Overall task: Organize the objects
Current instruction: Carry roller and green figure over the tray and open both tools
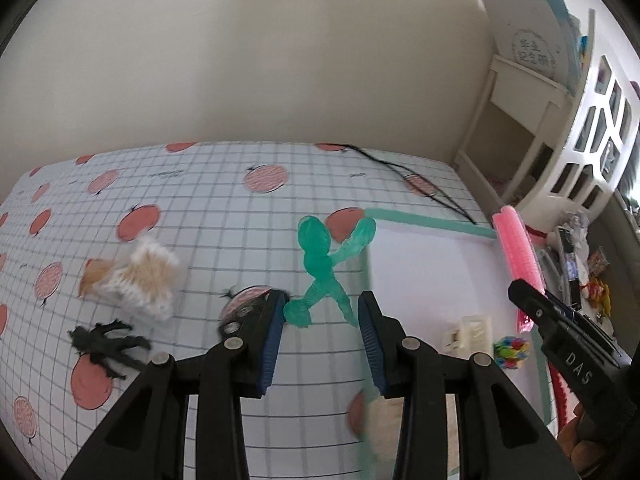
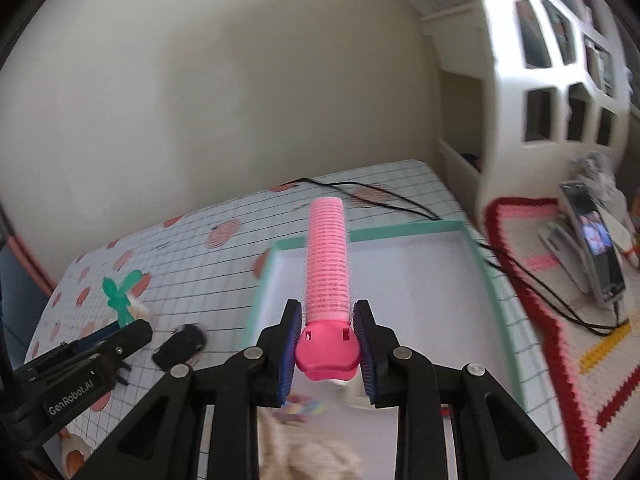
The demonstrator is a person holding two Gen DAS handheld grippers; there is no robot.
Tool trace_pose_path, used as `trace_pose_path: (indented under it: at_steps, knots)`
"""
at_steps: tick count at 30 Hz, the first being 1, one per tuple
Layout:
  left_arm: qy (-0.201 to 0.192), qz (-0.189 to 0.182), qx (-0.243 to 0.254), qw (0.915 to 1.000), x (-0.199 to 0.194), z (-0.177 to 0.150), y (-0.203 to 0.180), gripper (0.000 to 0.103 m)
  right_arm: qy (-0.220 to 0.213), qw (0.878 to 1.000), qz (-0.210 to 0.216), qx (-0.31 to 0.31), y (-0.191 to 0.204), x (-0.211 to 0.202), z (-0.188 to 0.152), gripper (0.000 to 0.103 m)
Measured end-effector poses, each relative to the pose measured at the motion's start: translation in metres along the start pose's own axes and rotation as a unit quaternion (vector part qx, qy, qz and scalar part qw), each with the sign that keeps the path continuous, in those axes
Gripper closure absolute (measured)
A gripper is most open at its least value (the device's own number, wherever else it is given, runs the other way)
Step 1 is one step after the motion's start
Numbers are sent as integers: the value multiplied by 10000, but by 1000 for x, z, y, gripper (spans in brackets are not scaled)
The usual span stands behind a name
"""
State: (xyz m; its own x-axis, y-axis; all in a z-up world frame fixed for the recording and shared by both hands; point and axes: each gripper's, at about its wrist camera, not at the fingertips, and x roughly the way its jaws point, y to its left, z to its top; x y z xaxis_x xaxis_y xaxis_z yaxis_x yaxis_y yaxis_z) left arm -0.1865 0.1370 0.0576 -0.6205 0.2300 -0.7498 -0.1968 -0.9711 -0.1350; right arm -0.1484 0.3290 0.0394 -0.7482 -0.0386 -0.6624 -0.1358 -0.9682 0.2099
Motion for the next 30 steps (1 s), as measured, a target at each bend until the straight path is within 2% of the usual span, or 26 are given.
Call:
trace_pose_path:
  at_steps: [4, 9, 16, 26, 30]
  knots:
    - [-18, -172, -6, 9998, -1, 4, -13, 63, -52, 9993, -276, -243, -16, -11, 5, 75]
    - [48, -206, 130, 9997, 6, 6, -27, 63, -37, 9993, -347, -98, -34, -11, 8, 74]
    - [280, -132, 506, 9982, 39, -2, -46, 63, 270, 9981, -558, -53, -48, 16, 3, 74]
    - [678, -226, 616, 9955, 83, -14, -60, 63, 601, 9955, -736, -15, -71, 54, -5, 74]
    - [644, -243, 695, 9952, 86, -17, -63, 62, 689, 9946, -775, 48, -78, 63, -7, 74]
